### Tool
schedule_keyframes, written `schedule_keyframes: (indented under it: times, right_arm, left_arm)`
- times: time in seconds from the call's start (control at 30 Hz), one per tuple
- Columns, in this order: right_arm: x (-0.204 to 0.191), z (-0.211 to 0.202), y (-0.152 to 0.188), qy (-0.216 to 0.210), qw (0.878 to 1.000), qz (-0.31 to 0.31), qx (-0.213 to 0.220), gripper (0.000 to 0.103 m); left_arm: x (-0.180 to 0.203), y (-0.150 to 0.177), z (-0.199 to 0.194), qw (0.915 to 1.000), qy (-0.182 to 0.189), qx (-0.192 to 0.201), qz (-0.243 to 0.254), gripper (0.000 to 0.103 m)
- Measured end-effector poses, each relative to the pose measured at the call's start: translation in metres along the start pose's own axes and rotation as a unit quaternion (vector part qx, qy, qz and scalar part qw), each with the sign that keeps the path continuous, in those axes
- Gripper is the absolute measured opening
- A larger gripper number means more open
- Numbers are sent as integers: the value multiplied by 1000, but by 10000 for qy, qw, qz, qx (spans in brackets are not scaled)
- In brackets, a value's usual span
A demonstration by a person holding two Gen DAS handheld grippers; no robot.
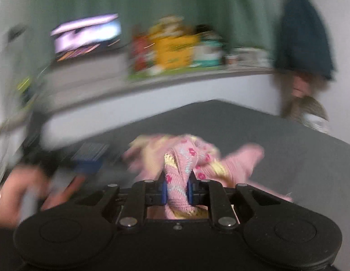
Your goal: Fold clothes
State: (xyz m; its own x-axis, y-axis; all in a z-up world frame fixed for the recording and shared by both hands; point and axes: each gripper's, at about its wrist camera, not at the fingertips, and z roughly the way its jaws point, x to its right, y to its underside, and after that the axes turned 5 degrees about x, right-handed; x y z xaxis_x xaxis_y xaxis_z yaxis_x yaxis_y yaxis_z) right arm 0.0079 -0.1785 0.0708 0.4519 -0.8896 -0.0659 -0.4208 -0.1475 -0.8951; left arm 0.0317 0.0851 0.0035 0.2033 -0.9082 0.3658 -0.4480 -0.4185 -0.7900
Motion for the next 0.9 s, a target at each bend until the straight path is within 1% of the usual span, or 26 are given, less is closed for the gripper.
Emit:
schedule_keyframes:
  times: [0.03,0.1,0.13,0.17,0.23,0.27,0.3,0.33,0.4,0.5,0.53,0.57,0.63,0.7,0.73,0.8,0.9]
  right_arm:
    - [-16,-8,7,-170,9995,-252,-71,16]
    - [-42,-9,36,-424,9948,-660,-649,16]
    - [-54,-9,49,-481,9908,-913,-877,16]
    - [-64,-8,60,-463,9869,-1110,-1075,17]
    - [-74,-10,71,-325,9848,-1177,-1235,22]
    - [-72,-14,67,-281,9881,-1017,-1122,26]
    - [-70,-19,63,-237,9909,-858,-1009,38]
    - [-68,-23,58,-184,9936,-693,-878,46]
    - [-58,-27,40,15,9981,-342,-507,50]
    - [-30,-24,21,323,9986,316,-276,51]
    - [-21,-20,17,325,9973,618,-237,51]
    - [-11,-15,12,300,9951,926,-181,51]
    - [4,-11,7,-52,9879,1543,171,51]
    - [17,-11,3,-413,9755,2087,567,54]
    - [20,-16,4,-434,9724,2198,654,56]
    - [24,-19,1,-204,9750,2105,676,57]
    - [25,-12,-3,602,9847,1629,119,59]
  left_arm:
    - [-3,-1,-2,9999,-49,82,-89,103]
    - [-10,-4,-6,9993,-140,231,-258,103]
    - [-12,-4,-6,9991,-155,230,-308,103]
    - [-14,-4,-4,9992,-154,166,-332,103]
    - [-15,-3,-1,9993,-120,47,-349,103]
    - [-15,-2,1,9994,-92,0,-344,103]
    - [-13,-2,1,9994,-65,-16,-326,103]
    - [-11,-2,2,9995,-56,-25,-296,103]
    - [-8,-1,3,9997,-38,-38,-233,103]
    - [-7,-1,4,9997,96,-31,-212,103]
    - [-7,-1,3,9998,121,-16,-182,103]
    - [-6,-1,3,9998,138,-3,-156,103]
    - [-7,0,2,9998,117,3,-143,103]
    - [-10,0,2,9997,76,1,-220,103]
    - [-11,1,2,9996,56,0,-259,103]
    - [-13,1,3,9994,25,-18,-341,103]
    - [-11,2,6,9994,36,-95,-318,103]
